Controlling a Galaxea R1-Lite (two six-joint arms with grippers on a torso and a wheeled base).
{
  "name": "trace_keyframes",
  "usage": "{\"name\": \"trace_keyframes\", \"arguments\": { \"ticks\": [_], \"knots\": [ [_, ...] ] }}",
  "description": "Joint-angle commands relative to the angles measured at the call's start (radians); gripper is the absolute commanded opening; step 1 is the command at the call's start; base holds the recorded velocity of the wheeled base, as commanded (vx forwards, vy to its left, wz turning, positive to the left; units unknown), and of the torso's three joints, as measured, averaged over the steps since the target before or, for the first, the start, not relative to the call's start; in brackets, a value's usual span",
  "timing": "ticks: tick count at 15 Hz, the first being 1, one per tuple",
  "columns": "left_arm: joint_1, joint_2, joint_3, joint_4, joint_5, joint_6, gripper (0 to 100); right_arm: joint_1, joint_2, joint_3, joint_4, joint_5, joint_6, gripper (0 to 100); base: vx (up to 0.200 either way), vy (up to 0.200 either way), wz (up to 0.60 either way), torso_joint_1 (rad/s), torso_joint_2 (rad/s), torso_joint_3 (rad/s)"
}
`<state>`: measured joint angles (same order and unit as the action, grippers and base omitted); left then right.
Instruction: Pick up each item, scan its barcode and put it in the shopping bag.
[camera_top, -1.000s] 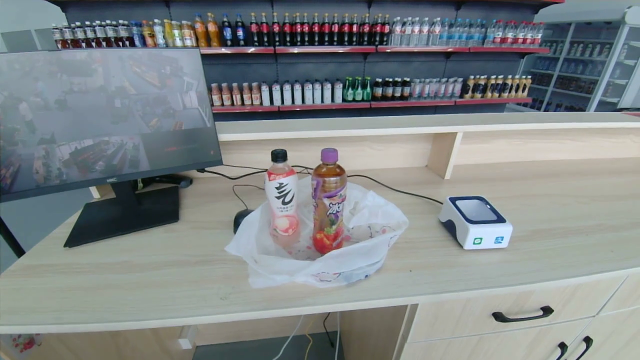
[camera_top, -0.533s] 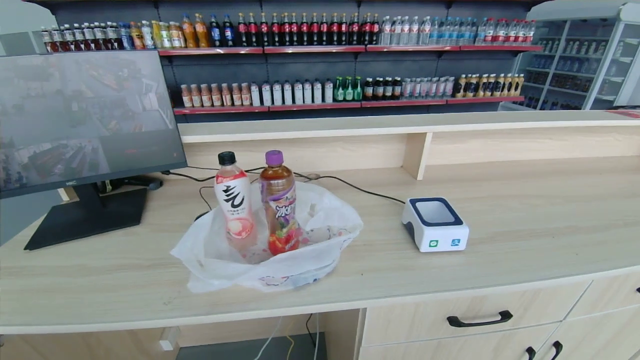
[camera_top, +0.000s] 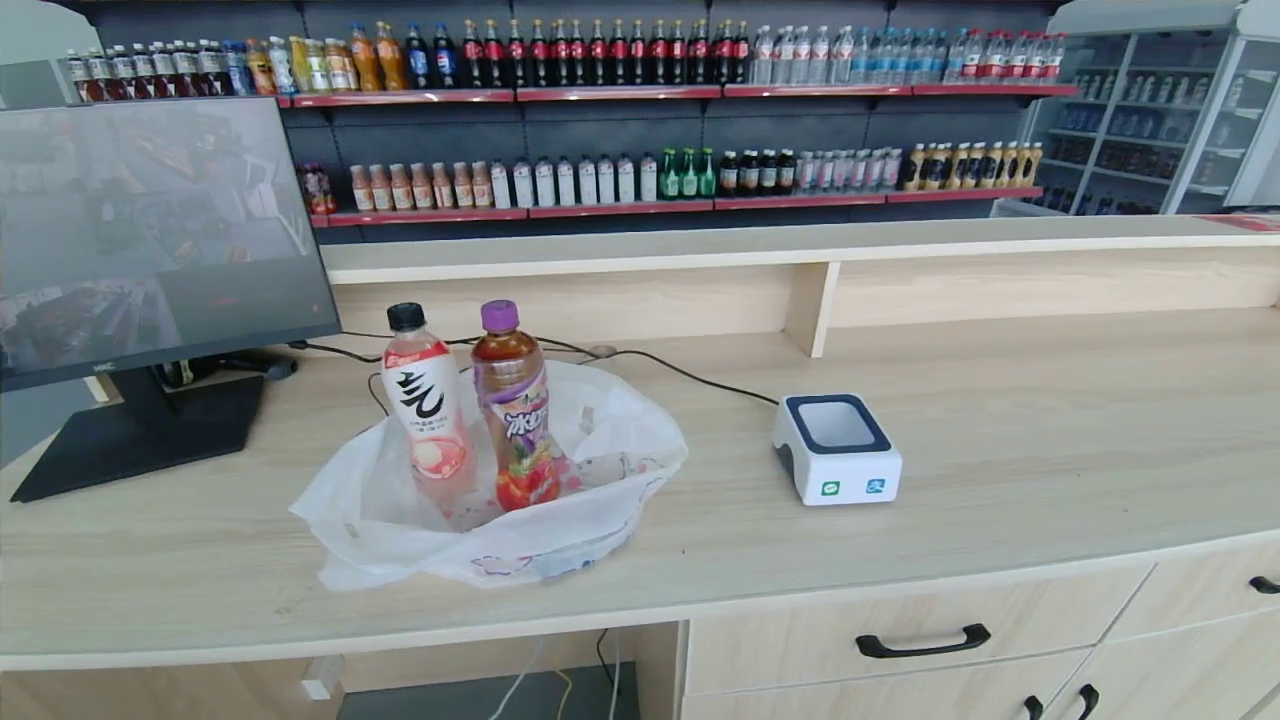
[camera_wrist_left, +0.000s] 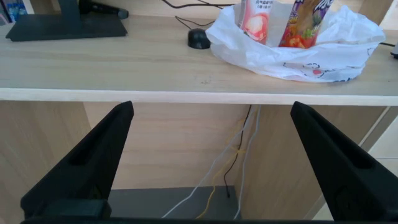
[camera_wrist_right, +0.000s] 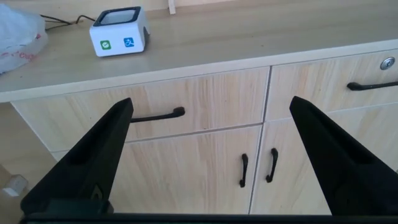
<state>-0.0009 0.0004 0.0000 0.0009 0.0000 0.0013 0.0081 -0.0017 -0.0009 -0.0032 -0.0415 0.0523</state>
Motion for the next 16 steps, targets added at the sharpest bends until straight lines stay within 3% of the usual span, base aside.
{"name": "trace_keyframes", "arguments": {
  "ticks": [1,14,16],
  "knots": [
    [0.001,0.000,0.000,-0.001,0.000,0.000,100,0.001,0.002,0.001,-0.001,0.000,-0.002,100,0.000,-0.200,0.00,0.051,0.02,-0.002],
    [0.001,0.000,0.000,-0.001,0.000,-0.001,100,0.001,0.002,-0.001,-0.001,0.000,-0.009,100,0.000,-0.200,0.00,-0.001,0.00,0.002],
    [0.001,0.000,0.000,-0.001,0.000,-0.001,100,0.001,0.002,-0.001,-0.001,0.000,-0.006,100,0.000,0.000,0.00,0.000,0.00,0.000]
  ]
}}
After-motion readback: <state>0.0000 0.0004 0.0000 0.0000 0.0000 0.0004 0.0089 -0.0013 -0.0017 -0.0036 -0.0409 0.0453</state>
